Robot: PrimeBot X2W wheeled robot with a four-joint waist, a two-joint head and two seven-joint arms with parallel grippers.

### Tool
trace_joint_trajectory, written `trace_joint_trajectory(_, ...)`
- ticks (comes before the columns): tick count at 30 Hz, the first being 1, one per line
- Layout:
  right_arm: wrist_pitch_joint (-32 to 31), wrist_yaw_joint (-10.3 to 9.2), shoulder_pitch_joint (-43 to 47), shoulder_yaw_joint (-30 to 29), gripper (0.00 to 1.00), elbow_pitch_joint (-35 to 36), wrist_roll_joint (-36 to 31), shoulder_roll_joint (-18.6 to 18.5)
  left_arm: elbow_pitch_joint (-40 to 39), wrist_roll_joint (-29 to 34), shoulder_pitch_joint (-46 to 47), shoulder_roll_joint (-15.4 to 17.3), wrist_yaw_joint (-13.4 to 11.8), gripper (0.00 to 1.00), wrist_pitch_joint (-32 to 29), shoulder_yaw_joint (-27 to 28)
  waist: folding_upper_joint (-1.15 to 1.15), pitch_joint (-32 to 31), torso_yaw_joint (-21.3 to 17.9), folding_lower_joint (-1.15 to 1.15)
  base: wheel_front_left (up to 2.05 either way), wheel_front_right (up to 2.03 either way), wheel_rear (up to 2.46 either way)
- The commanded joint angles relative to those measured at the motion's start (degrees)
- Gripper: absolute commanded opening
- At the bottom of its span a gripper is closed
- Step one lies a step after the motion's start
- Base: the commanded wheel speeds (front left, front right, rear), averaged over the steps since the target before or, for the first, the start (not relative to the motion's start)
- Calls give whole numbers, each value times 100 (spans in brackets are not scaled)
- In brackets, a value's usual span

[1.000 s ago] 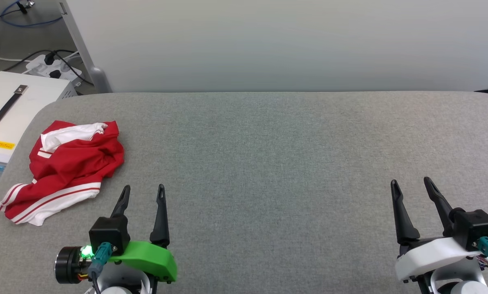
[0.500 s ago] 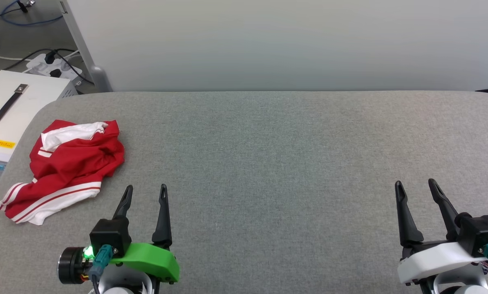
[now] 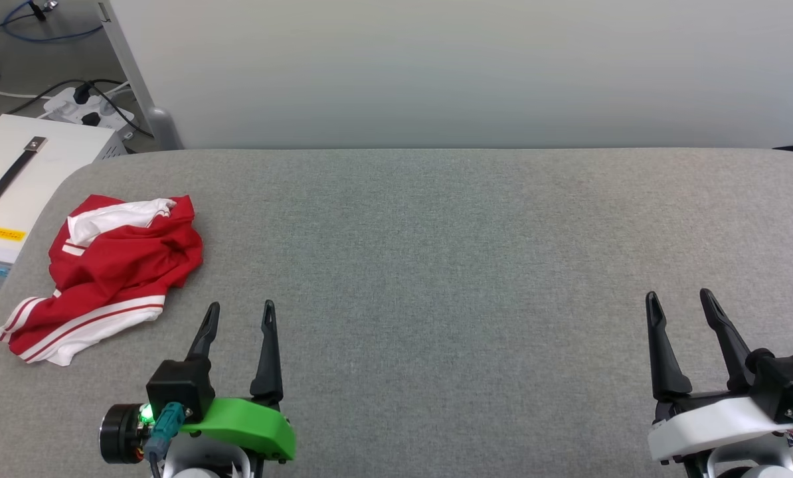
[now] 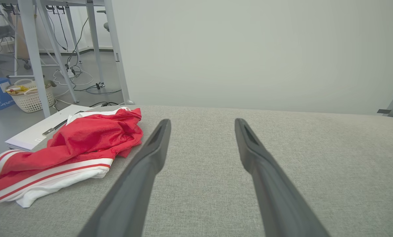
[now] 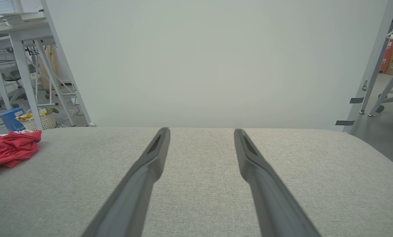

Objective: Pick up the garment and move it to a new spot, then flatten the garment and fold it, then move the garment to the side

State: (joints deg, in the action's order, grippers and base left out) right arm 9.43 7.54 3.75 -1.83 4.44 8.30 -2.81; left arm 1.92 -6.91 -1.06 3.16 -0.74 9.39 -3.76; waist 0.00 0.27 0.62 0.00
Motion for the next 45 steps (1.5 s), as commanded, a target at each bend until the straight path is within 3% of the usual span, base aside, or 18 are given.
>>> trace_joint_trajectory(1, 69, -4, 95, -2, 100, 53, 35, -5, 36, -96, 85, -19, 13, 100, 66, -30, 0, -2, 1, 0, 0, 0, 0)
trace_joint_trajectory(45, 557, -5, 342, -87, 100, 80, 106, -7, 292, -385, 123, -28, -22, 100, 561, -210, 0, 4, 48, 0, 0, 0, 0)
